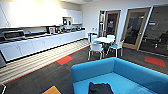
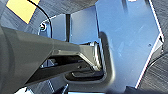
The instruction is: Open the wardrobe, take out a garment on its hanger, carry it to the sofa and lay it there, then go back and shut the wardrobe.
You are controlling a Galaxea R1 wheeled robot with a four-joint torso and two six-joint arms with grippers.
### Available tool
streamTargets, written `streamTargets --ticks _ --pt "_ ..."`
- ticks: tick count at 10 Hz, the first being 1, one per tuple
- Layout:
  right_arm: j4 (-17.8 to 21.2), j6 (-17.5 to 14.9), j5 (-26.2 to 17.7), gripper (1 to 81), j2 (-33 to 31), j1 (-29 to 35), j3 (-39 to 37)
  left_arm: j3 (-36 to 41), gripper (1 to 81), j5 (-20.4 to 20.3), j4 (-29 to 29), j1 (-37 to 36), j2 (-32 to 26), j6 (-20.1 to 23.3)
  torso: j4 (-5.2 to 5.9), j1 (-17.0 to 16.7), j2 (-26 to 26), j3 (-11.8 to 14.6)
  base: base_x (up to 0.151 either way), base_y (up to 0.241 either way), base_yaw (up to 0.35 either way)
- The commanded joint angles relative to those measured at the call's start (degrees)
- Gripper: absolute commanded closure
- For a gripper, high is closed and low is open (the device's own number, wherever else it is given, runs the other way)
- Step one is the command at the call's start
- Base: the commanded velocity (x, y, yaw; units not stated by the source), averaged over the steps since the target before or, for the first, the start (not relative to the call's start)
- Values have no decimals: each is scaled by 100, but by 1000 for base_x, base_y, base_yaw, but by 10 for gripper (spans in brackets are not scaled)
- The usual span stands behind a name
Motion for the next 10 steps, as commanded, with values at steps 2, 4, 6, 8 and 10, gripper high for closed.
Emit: streamTargets --ticks 2,4,6,8,10 --pt "-49 -11 -225 10 48 156 31 -3 10 273 -2 -269 43 6 0 1 0 0 0 0 310" --pt "-49 -19 -225 10 57 156 31 -3 10 273 7 -269 34 15 0 1 0 0 0 0 314" --pt "-58 -19 -304 10 57 173 31 -3 10 282 15 -269 34 41 0 1 0 0 0 0 314" --pt "-66 -19 -356 10 75 174 31 -3 10 282 33 -269 43 50 0 1 0 0 0 0 315" --pt "-66 -11 -356 10 75 174 -4 -3 10 274 60 -260 60 59 0 1 0 0 0 0 314"
